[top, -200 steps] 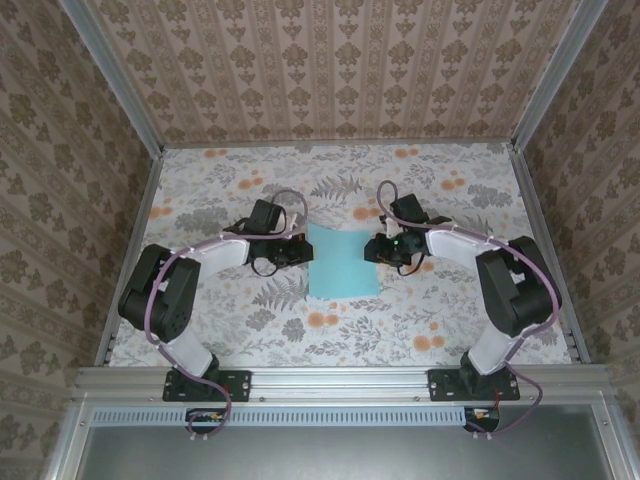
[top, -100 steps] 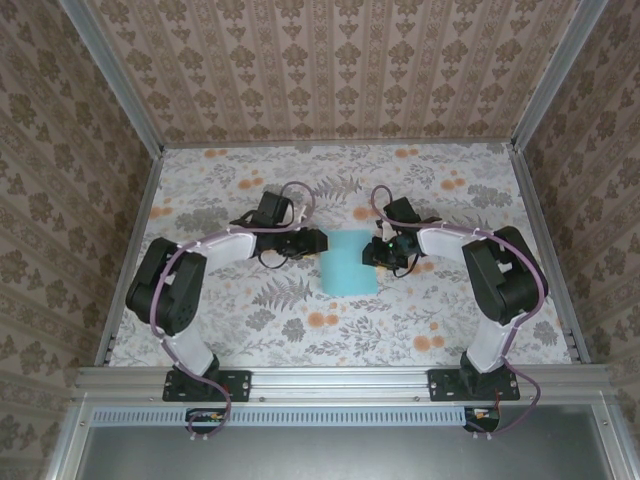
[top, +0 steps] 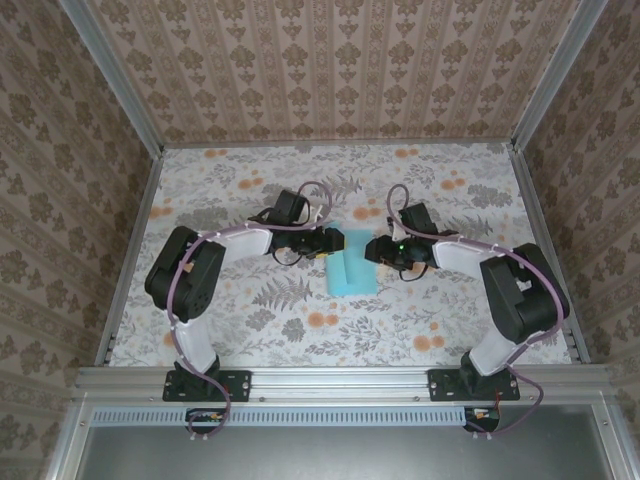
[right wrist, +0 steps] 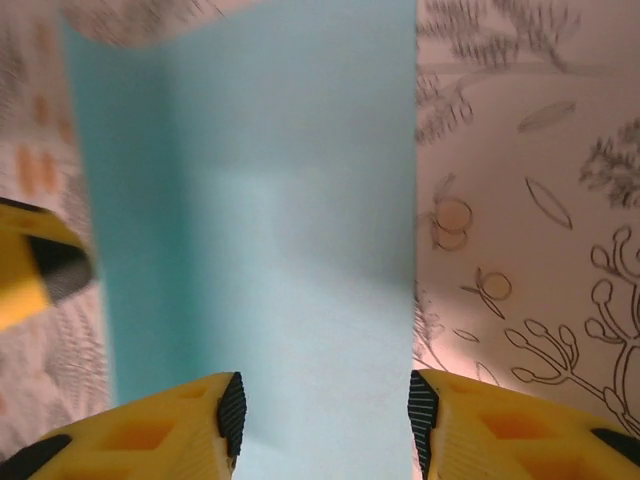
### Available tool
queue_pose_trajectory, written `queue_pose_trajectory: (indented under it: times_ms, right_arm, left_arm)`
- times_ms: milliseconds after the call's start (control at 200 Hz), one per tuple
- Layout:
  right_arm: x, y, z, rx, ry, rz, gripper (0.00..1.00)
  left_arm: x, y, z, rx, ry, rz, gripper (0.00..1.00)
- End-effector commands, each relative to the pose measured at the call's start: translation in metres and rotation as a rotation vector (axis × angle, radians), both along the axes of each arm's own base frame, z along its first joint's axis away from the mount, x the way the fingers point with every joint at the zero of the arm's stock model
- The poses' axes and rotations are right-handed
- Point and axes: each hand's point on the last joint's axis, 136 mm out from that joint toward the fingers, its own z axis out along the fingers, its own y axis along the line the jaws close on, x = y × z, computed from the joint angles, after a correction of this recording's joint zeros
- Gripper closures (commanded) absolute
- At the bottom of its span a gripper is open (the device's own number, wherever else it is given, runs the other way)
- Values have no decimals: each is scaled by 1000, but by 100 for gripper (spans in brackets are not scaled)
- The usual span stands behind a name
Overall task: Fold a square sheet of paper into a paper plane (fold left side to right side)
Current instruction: First fold in half a square sheet of paper at the center of the table.
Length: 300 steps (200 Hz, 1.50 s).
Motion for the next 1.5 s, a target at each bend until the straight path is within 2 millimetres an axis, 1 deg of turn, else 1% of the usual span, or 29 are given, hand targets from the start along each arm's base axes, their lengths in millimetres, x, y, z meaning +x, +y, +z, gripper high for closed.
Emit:
queue_pose_trajectory:
  times_ms: [0, 75, 155, 265, 360, 515, 625, 740, 910, 1100, 1180, 1225, 1275, 1305, 1495]
  right_arm:
    - [10, 20, 35, 149, -84, 43, 46]
    - [12, 30, 43, 224, -86, 61, 45]
    - [17, 38, 47, 280, -82, 58, 46]
    - [22, 44, 43, 304, -60, 58, 49]
    - [24, 51, 41, 325, -43, 74, 53]
    - [24, 59, 33, 336, -16, 85, 59]
    - [24, 65, 32, 345, -11, 96, 65]
    - [24, 69, 30, 345, -3, 106, 68]
    - [23, 70, 21, 329, 22, 99, 73]
    - [24, 69, 20, 307, 25, 101, 88]
    - [24, 66, 18, 279, 26, 101, 92]
    - [24, 65, 17, 257, 28, 101, 93]
    - [24, 61, 14, 229, 31, 98, 93]
    - [24, 60, 12, 212, 33, 98, 94]
    - [28, 45, 2, 93, 32, 82, 93]
  left_arm:
    - [3, -9, 7, -22, -10, -12, 47]
    - [3, -8, 4, -6, -10, -11, 54]
    - [2, -7, 2, 11, -12, -12, 64]
    - [2, -6, 1, 26, -15, -11, 78]
    - [2, -5, -1, 37, -14, -13, 86]
    - [1, -5, -1, 47, -16, -14, 93]
    - [1, -5, -1, 50, -17, -15, 96]
    - [0, -4, -1, 50, -16, -15, 97]
    - [1, -5, 0, 49, -20, -15, 98]
    - [1, -5, 0, 49, -20, -16, 98]
    - [2, -5, 3, 46, -28, -18, 97]
    - [1, -5, 5, 46, -32, -22, 95]
    - [0, -3, 9, 48, -38, -27, 90]
    - [4, 1, 8, 75, -60, -8, 88]
    - [5, 17, 16, 120, -90, 21, 71]
